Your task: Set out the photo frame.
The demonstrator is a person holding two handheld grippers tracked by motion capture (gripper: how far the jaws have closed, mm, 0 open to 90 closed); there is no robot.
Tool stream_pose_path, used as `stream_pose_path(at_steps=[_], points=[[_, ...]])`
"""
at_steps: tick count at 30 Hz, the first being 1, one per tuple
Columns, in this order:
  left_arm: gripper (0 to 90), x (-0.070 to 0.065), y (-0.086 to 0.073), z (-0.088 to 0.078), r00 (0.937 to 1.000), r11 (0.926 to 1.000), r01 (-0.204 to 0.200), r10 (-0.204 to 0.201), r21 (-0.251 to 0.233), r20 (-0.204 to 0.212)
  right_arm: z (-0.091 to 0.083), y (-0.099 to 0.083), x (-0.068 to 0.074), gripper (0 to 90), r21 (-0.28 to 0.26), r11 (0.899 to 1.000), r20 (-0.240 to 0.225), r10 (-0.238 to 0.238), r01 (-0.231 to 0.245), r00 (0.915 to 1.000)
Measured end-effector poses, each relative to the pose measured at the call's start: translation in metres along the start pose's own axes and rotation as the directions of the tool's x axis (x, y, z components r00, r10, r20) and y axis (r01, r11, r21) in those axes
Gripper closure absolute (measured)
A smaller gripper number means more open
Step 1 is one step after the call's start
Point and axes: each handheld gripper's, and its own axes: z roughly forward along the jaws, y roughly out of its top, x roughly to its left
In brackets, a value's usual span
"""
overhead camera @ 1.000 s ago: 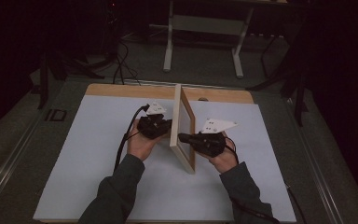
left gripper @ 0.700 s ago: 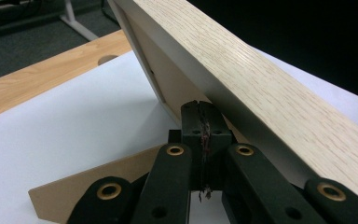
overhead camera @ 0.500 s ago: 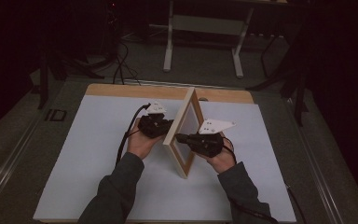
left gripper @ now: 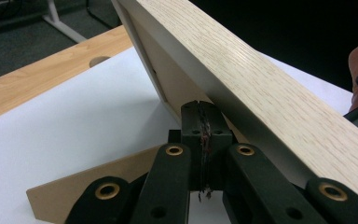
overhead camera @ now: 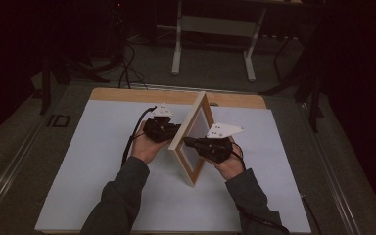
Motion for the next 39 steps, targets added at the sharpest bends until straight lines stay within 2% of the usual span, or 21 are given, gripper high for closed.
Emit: stream_pose_path(at_steps=[2, 4, 5, 10, 15, 23, 27, 34, 39], points=[[81.5, 0.003, -0.001, -0.001, 0.9995, 0.9995, 0.031, -0.031, 0.005, 0.0, 0.0, 0.0, 0.0, 89.8, 0.006, 1.0, 0.021, -0.008, 0.008, 0.9998], [80.0, 0.004, -0.002, -0.003, 0.9991, 0.9992, 0.038, -0.038, 0.012, -0.02, 0.0, -0.002, 0.0, 89.7, 0.011, 1.0, 0.026, -0.009, 0.008, 0.9996], [79.5, 0.005, -0.003, -0.004, 0.9983, 0.9984, 0.056, -0.055, 0.008, -0.018, 0.0, -0.002, 0.0, 89.7, 0.013, 1.0, 0.027, -0.007, 0.006, 0.9996], [74.0, 0.005, -0.003, -0.012, 0.9965, 0.9965, 0.082, -0.083, -0.016, -0.014, -0.003, -0.004, -0.002, 89.6, 0.021, 1.0, 0.029, -0.006, 0.005, 0.9996], [68.5, 0.004, -0.003, -0.024, 0.9882, 0.9871, 0.153, -0.153, -0.048, 0.001, -0.007, -0.005, -0.004, 85.4, 0.019, 1.0, 0.04, -0.004, 0.003, 0.9992], [60.4, 0.003, -0.005, -0.039, 0.9753, 0.9715, 0.221, -0.221, -0.086, 0.014, -0.011, -0.01, -0.009, 79.6, 0.027, 1.0, 0.059, 0.007, -0.008, 0.9982], [57.0, -0.002, -0.002, -0.045, 0.9762, 0.972, 0.216, -0.217, -0.092, -0.001, -0.014, -0.013, -0.012, 77.8, 0.03, 0.999, 0.066, 0.017, -0.019, 0.9976], [50.1, -0.008, 0.0, -0.054, 0.9739, 0.9686, 0.223, -0.226, -0.11, -0.017, -0.017, -0.015, -0.015, 76.3, 0.032, 0.999, 0.077, 0.021, -0.024, 0.9968], [46.2, -0.023, 0.001, -0.058, 0.9787, 0.9705, 0.197, -0.203, -0.139, -0.03, -0.018, -0.016, -0.015, 75.9, 0.03, 0.999, 0.077, 0.026, -0.029, 0.9967]])
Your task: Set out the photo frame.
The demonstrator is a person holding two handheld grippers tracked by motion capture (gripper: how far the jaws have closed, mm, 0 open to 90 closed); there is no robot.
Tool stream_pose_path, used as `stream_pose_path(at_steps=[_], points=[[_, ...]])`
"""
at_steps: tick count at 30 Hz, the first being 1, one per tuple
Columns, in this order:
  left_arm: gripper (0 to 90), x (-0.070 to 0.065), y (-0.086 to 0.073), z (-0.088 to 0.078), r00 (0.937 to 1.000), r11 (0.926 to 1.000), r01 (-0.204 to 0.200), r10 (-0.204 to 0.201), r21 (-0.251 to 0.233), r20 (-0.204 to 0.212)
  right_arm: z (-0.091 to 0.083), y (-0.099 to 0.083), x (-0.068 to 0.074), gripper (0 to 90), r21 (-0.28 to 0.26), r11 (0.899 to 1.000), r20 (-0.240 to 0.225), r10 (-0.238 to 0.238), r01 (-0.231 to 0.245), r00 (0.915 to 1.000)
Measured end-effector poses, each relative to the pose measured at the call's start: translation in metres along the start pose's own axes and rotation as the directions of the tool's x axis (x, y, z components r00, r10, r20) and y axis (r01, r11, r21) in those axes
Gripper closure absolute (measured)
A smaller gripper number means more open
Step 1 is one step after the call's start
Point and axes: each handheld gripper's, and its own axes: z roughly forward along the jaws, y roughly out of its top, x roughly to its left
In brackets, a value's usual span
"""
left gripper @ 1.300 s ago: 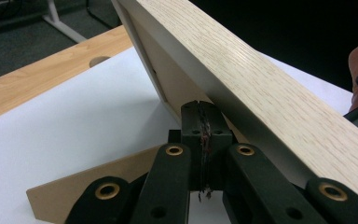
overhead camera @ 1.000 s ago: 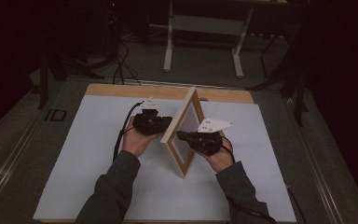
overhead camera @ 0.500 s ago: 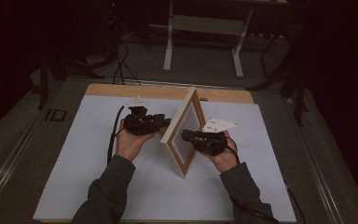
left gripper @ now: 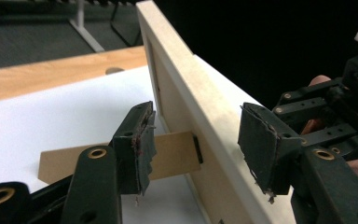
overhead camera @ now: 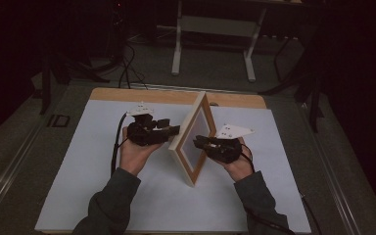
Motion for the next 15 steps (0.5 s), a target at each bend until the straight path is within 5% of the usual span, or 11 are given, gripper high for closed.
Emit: stream_pose_path(at_steps=[15], points=[[40.1, -0.032, -0.022, -0.001, 0.9992, 0.9993, -0.037, 0.037, -0.001, -0.016, -0.003, -0.002, -0.001, 75.1, -0.003, 1.0, 0.004, 0.003, -0.003, 1.0]])
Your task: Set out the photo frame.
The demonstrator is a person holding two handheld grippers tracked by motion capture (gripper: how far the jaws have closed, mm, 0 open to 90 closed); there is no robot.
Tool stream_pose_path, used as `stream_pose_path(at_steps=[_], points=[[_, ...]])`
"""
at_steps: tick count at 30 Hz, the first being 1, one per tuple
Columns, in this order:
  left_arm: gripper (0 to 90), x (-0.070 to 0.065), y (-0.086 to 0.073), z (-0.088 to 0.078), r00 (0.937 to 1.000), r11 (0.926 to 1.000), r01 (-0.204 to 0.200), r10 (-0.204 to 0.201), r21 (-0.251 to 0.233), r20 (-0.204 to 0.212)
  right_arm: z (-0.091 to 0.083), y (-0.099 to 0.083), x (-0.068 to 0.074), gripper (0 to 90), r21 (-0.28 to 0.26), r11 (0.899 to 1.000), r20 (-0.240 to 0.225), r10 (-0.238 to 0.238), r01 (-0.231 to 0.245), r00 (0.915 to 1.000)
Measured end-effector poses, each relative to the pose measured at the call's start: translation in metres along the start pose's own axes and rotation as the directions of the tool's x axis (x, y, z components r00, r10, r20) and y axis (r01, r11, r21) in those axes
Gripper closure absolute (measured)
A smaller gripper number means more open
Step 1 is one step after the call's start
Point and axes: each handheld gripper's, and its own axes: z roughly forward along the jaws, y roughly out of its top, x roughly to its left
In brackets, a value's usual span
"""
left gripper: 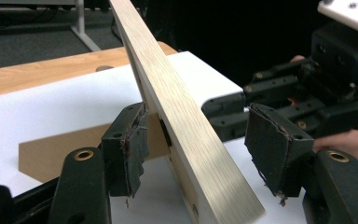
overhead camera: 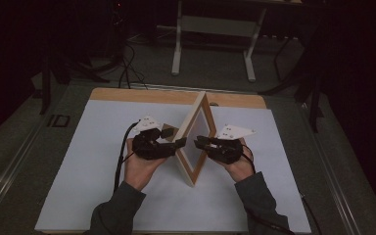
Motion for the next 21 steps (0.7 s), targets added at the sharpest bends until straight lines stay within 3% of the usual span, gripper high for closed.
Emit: stream_pose_path(at_steps=[3, 12, 15, 21], points=[[42.0, -0.006, -0.008, -0.002, 0.9998, 0.9996, -0.008, 0.008, -0.028, -0.016, -0.001, -0.001, -0.001, 75.0, -0.001, 1.0, 0.002, 0.003, -0.003, 1.0], [51.1, -0.018, -0.023, -0.007, 0.9947, 0.9988, -0.039, 0.036, -0.03, -0.096, -0.001, -0.002, -0.002, 74.9, -0.003, 1.0, 0.008, 0.006, -0.006, 0.9999], [59.5, -0.02, -0.028, -0.007, 0.9946, 0.9992, -0.032, 0.029, -0.024, -0.1, -0.002, -0.002, -0.002, 74.9, 0.0, 1.0, 0.01, 0.009, -0.009, 0.9999], [58.9, -0.023, -0.034, -0.005, 0.9939, 0.9998, -0.003, 0.001, -0.018, -0.11, -0.001, -0.004, -0.003, 74.8, 0.003, 1.0, 0.012, 0.014, -0.014, 0.9998]])
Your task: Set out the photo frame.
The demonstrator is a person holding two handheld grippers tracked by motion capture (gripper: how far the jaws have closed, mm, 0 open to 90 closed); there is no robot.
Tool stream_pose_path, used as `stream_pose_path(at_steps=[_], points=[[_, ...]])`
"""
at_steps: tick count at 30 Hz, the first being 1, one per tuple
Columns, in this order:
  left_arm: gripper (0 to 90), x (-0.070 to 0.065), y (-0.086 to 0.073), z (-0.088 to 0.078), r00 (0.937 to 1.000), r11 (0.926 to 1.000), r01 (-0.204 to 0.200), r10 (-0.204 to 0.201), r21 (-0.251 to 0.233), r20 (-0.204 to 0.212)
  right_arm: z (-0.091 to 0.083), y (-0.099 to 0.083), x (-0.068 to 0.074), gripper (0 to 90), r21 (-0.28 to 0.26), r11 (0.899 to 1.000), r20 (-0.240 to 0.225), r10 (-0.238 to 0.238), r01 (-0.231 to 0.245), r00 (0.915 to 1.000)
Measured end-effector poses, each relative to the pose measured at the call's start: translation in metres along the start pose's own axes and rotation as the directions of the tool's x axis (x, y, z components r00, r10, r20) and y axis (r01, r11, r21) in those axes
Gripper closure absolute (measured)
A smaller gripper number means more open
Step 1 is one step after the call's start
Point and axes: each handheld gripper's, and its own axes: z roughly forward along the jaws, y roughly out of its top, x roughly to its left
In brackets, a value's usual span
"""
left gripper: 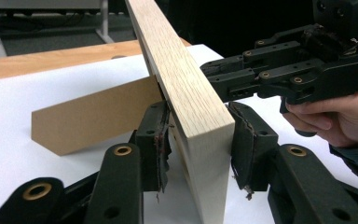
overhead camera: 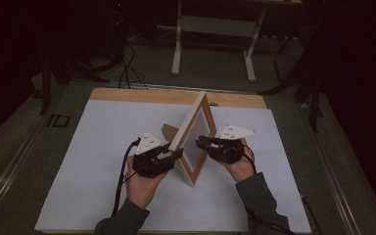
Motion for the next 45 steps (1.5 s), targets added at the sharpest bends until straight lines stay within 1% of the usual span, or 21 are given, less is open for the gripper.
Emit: stream_pose_path(at_steps=[3, 5, 7, 9, 10, 12, 13, 15, 17, 18, 21, 23, 26, 29, 31, 32, 33, 35, 37, 41, 45], points=[[58.6, -0.004, -0.006, 0.004, 0.9997, 1.0, 0.001, -0.001, 0.01, -0.023, 0.001, 0.0, 0.0, 74.7, 0.0, 1.0, 0.0, 0.001, -0.001, 1.0], [65.3, -0.006, -0.009, 0.005, 0.9997, 1.0, -0.004, 0.004, 0.009, -0.024, 0.001, 0.0, -0.001, 74.7, 0.002, 1.0, 0.003, 0.002, -0.002, 1.0], [66.0, -0.007, -0.009, 0.005, 0.9992, 0.9998, -0.015, 0.015, 0.011, -0.037, 0.0, -0.001, -0.002, 74.7, 0.0, 1.0, 0.008, 0.004, -0.005, 1.0], [66.2, -0.006, -0.007, 0.005, 0.9991, 0.9996, -0.018, 0.019, 0.023, -0.037, -0.001, -0.001, -0.002, 74.4, 0.011, 1.0, 0.028, -0.009, 0.009, 0.9996], [66.2, -0.005, -0.006, 0.004, 0.999, 0.9991, -0.025, 0.026, 0.033, -0.035, -0.001, -0.001, -0.001, 74.2, 0.025, 0.999, 0.041, -0.027, 0.026, 0.9988], [66.2, 0.001, -0.003, 0.004, 0.9995, 0.9984, -0.027, 0.028, 0.049, -0.012, -0.001, -0.001, 0.0, 73.9, 0.04, 0.998, 0.051, -0.048, 0.046, 0.9975], [66.5, 0.006, -0.002, 0.003, 0.9999, 0.9986, -0.015, 0.015, 0.051, 0.002, -0.001, -0.001, -0.001, 73.8, 0.041, 0.998, 0.052, -0.05, 0.048, 0.9974], [67.0, 0.015, -0.001, 0.001, 0.9996, 0.998, -0.012, 0.01, 0.063, 0.028, -0.002, -0.001, -0.002, 73.5, 0.038, 0.999, 0.052, -0.04, 0.038, 0.9978], [67.2, 0.018, 0.0, 0.0, 0.9993, 0.9976, -0.016, 0.014, 0.067, 0.036, -0.002, -0.002, -0.003, 73.4, 0.035, 0.999, 0.054, -0.037, 0.036, 0.9978], [67.2, 0.024, 0.001, -0.002, 0.9978, 0.9964, -0.022, 0.016, 0.082, 0.065, -0.002, -0.002, -0.004, 73.3, 0.036, 0.999, 0.055, -0.033, 0.031, 0.9979], [67.3, 0.034, 0.003, -0.004, 0.9934, 0.9946, -0.039, 0.028, 0.096, 0.111, -0.001, -0.003, -0.008, 72.8, 0.04, 0.999, 0.066, -0.025, 0.023, 0.9975], [67.1, 0.041, 0.005, -0.006, 0.9886, 0.9929, -0.069, 0.056, 0.096, 0.14, -0.001, -0.003, -0.008, 72.5, 0.039, 0.999, 0.07, -0.024, 0.021, 0.9973], [67.5, 0.052, 0.007, -0.006, 0.9828, 0.9912, -0.077, 0.057, 0.108, 0.176, -0.001, -0.003, -0.009, 72.1, 0.038, 0.999, 0.074, -0.024, 0.021, 0.997], [67.5, 0.063, 0.011, -0.006, 0.9725, 0.9873, -0.099, 0.069, 0.125, 0.223, -0.001, -0.002, -0.01, 71.5, 0.039, 0.999, 0.077, -0.022, 0.019, 0.9967], [67.6, 0.07, 0.014, -0.006, 0.9642, 0.9851, -0.104, 0.066, 0.137, 0.257, -0.002, -0.002, -0.012, 71.0, 0.039, 0.999, 0.082, -0.02, 0.017, 0.9964], [67.7, 0.074, 0.015, -0.005, 0.9552, 0.9837, -0.1, 0.053, 0.149, 0.291, -0.002, -0.001, -0.013, 70.9, 0.04, 0.999, 0.087, -0.015, 0.012, 0.9961], [67.7, 0.078, 0.017, -0.005, 0.9478, 0.9818, -0.106, 0.051, 0.158, 0.315, -0.002, -0.002, -0.014, 70.5, 0.04, 0.999, 0.09, -0.011, 0.008, 0.9959], [68.0, 0.085, 0.019, -0.004, 0.9379, 0.9791, -0.103, 0.037, 0.175, 0.345, -0.002, -0.002, -0.018, 70.5, 0.041, 0.999, 0.102, -0.002, -0.002, 0.9948], [68.1, 0.09, 0.02, -0.003, 0.9288, 0.9772, -0.106, 0.031, 0.184, 0.369, -0.003, -0.001, -0.02, 70.3, 0.039, 0.999, 0.107, 0.003, -0.007, 0.9943], [68.0, 0.093, 0.022, -0.001, 0.9175, 0.9734, -0.12, 0.033, 0.195, 0.396, -0.004, 0.0, -0.026, 68.4, 0.034, 0.999, 0.126, 0.015, -0.02, 0.992], [67.8, 0.094, 0.024, 0.001, 0.8977, 0.9681, -0.156, 0.056, 0.196, 0.437, -0.005, 0.0, -0.033, 66.6, 0.028, 0.999, 0.159, 0.04, -0.045, 0.9865]])
